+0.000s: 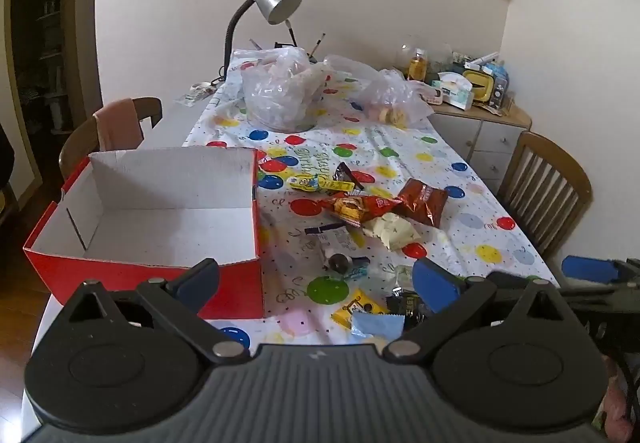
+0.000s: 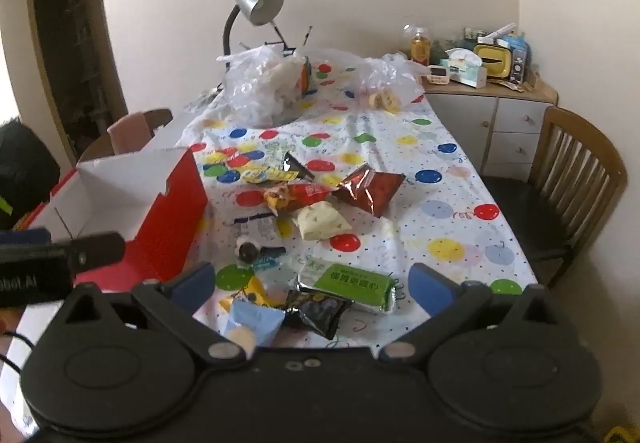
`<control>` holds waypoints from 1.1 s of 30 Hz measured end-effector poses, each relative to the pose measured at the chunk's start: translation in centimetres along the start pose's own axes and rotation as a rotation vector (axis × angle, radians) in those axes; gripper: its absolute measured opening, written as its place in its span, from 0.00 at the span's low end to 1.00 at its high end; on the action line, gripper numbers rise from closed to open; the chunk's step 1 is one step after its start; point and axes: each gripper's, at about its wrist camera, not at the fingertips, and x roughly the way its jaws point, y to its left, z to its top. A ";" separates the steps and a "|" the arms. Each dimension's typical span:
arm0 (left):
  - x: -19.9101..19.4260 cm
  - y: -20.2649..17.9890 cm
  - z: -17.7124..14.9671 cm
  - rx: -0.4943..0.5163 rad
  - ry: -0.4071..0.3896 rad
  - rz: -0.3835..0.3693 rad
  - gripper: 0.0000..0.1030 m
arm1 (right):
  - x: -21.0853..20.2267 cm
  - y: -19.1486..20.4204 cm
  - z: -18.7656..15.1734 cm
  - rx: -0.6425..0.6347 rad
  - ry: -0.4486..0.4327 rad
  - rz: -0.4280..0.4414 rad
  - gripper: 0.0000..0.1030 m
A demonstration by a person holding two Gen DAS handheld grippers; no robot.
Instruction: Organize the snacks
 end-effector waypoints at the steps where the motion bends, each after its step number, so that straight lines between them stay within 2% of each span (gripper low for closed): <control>1: 0.0 -0.1 0.0 -0.003 0.003 0.002 1.00 | 0.0 -0.1 0.0 -0.004 0.004 0.001 1.00; 12: 0.7 -0.9 0.3 -0.008 0.001 0.008 1.00 | 0.2 -1.0 0.5 0.013 0.010 0.022 1.00; 33: 0.3 -0.1 1.0 -0.016 -0.017 -0.003 1.00 | -0.4 0.2 1.2 0.007 -0.029 0.015 0.97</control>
